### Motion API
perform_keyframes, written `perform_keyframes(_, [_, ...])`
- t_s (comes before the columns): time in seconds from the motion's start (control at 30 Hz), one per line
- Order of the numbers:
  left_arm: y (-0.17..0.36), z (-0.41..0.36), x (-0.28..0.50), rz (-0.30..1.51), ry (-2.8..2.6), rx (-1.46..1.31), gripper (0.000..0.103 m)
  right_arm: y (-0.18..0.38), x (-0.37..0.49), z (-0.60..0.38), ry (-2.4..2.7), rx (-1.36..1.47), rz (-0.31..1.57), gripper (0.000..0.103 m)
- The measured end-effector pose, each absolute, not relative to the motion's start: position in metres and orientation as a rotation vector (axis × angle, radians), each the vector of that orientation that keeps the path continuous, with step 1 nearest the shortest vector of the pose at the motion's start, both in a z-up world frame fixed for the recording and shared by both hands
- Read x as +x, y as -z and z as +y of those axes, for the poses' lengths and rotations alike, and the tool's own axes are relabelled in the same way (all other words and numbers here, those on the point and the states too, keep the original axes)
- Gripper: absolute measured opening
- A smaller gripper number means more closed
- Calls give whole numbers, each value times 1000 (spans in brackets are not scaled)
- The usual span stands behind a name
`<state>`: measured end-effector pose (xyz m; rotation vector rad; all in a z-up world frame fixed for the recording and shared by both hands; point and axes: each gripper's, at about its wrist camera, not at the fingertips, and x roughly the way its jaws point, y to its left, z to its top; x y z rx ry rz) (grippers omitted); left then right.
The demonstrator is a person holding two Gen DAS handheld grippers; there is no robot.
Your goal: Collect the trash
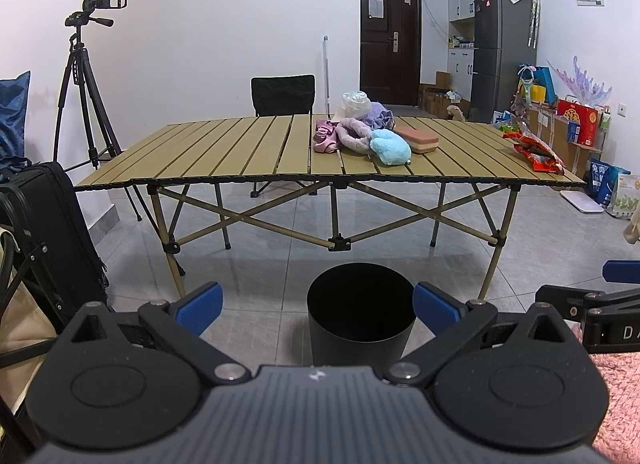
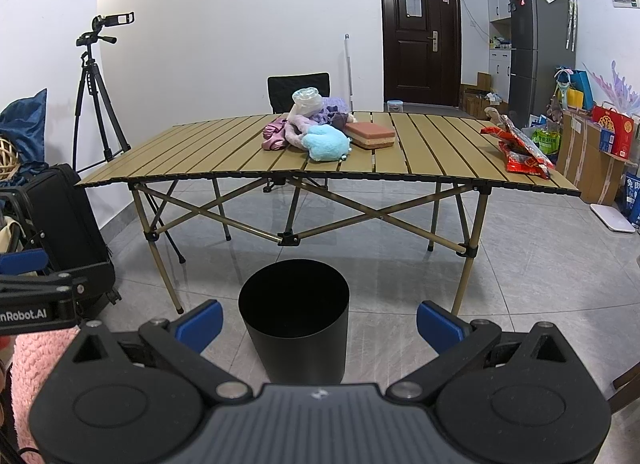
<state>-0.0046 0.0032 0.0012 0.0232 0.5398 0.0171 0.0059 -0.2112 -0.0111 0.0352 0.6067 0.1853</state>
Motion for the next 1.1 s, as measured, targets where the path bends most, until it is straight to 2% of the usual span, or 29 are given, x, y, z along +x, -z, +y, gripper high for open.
perform_keyframes(1.1, [-7, 8, -2, 532, -20, 20, 103, 12, 3, -212, -184, 35, 605, 103])
